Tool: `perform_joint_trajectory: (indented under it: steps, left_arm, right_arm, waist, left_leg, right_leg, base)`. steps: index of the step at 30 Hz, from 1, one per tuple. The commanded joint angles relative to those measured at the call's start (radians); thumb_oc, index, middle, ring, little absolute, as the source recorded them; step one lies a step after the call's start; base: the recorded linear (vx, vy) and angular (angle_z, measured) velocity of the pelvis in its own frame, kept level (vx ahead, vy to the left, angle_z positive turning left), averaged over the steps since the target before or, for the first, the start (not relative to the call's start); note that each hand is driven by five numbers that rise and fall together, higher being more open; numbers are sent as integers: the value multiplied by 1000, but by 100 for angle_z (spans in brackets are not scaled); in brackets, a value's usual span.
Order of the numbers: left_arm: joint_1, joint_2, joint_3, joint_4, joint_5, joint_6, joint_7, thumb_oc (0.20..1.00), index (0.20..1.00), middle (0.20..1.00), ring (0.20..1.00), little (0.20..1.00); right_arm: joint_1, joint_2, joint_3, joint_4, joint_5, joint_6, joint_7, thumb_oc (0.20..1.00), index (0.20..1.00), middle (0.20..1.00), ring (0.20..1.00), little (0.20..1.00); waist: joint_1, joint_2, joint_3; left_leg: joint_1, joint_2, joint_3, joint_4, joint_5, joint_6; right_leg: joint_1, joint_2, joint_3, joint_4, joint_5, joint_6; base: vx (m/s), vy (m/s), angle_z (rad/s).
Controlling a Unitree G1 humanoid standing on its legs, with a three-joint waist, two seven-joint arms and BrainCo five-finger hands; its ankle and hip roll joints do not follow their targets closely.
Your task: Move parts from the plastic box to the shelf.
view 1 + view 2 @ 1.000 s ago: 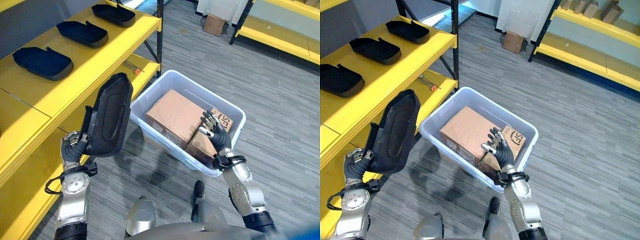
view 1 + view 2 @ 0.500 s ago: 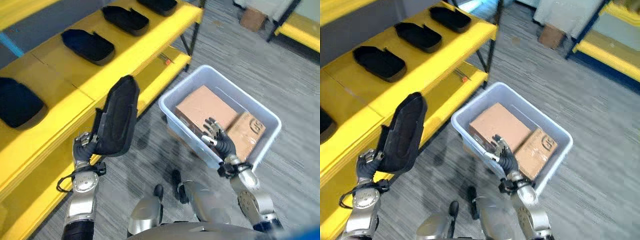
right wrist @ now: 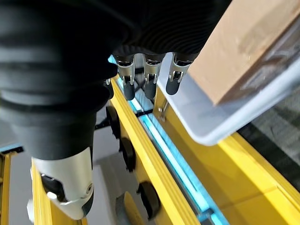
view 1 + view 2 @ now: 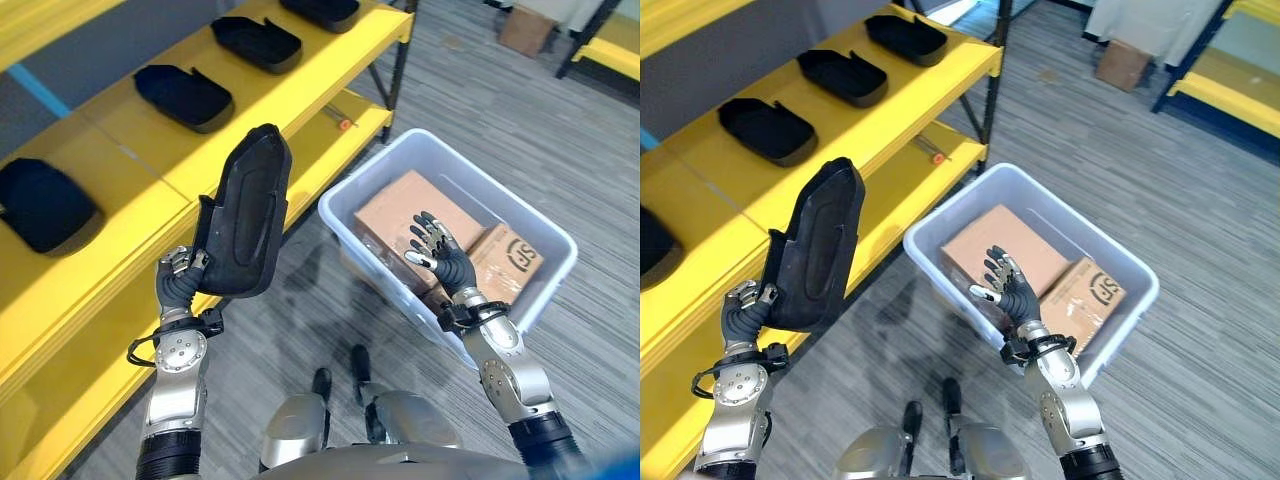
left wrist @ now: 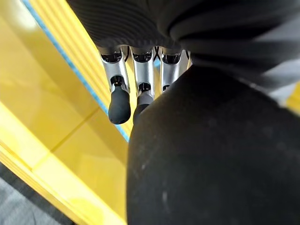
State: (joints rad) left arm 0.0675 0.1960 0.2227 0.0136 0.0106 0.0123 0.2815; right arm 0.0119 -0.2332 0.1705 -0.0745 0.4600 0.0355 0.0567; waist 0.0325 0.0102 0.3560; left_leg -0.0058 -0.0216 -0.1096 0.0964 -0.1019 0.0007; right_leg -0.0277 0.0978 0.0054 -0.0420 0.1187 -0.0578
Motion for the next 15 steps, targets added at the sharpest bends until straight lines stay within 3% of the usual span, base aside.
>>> perform_joint_trajectory:
  steps: [1,2,3,4,5,6,7,9,10,12,15]
  left_arm:
    - [-21,58,60,-108,-22,-66,-15,200,200,200,200,200]
    - [5,67,57,-128,3,-53,-42,200,200,200,200,200]
    - [7,66,57,-130,3,-52,-42,200,200,200,200,200]
    - [11,67,56,-133,14,-46,-49,200,200,200,200,200]
    - [13,67,56,-134,14,-45,-50,200,200,200,200,200]
    - [18,67,55,-136,20,-43,-56,200,200,200,200,200]
    - [3,62,49,-132,22,-40,-62,200,200,200,200,200]
    - [-4,66,44,-127,25,-39,-67,200,200,200,200,200]
    - [-15,68,42,-121,32,-44,-66,200,200,200,200,200]
    - [-8,74,50,-117,36,-49,-60,200,200,200,200,200]
    - [0,78,39,-126,30,-63,-44,200,200,200,200,200]
  right_arm:
    - [-6,41,-57,-82,9,-58,-1,1000,1000,1000,1000,1000]
    - [30,63,-97,-67,3,-48,13,1000,1000,1000,1000,1000]
    - [32,62,-97,-67,2,-48,14,1000,1000,1000,1000,1000]
    - [40,69,-110,-64,-7,-45,14,1000,1000,1000,1000,1000]
    - [41,69,-110,-64,-7,-45,14,1000,1000,1000,1000,1000]
    - [51,74,-123,-64,-9,-42,14,1000,1000,1000,1000,1000]
    - [50,83,-134,-60,-13,-36,7,1000,1000,1000,1000,1000]
    - [50,84,-141,-63,-8,-32,6,1000,1000,1000,1000,1000]
    - [44,99,-141,-70,-5,-26,5,1000,1000,1000,1000,1000]
    - [38,123,-124,-73,-3,-21,17,1000,1000,1000,1000,1000]
    - [35,144,-102,-82,10,-32,22,1000,1000,1000,1000,1000]
  waist:
    - [-45,-15,-5]
    - [-73,-12,-57]
    - [-75,-9,-57]
    - [-88,-5,-73]
    - [-90,-3,-73]
    - [-102,6,-84]
    - [-118,6,-78]
    - [-117,7,-69]
    - [-112,8,-62]
    - [-84,8,-65]
    - [-55,9,-62]
  left_leg:
    - [133,76,117,-68,149,-4]
    - [217,210,130,-107,166,13]
    - [221,213,129,-113,166,11]
    - [236,270,157,-134,187,11]
    - [241,273,156,-141,189,9]
    - [263,316,183,-177,213,-2]
    - [228,404,221,-184,213,-23]
    - [215,424,222,-184,221,-34]
    - [211,420,229,-184,207,-60]
    - [213,396,189,-184,180,-55]
    - [200,359,239,-184,193,-63]
  right_leg:
    - [41,-31,30,37,-18,46]
    - [21,-58,9,52,-19,63]
    - [22,-55,6,54,-22,62]
    - [17,-69,0,71,-22,77]
    - [18,-67,-2,74,-25,76]
    - [20,-73,-12,88,-29,86]
    - [27,-105,-13,123,-36,101]
    - [31,-117,-20,137,-37,107]
    - [50,-143,-34,151,-34,103]
    - [70,-157,-18,154,-37,92]
    - [67,-202,-33,158,-10,97]
  base:
    - [61,131,156]
    - [65,117,143]
    - [84,201,157]
    - [40,76,91]
    - [78,152,105]
    - [64,253,75]
    - [59,253,45]
    - [41,249,83]
    - [97,343,96]
    - [92,324,39]
    - [8,306,-30]
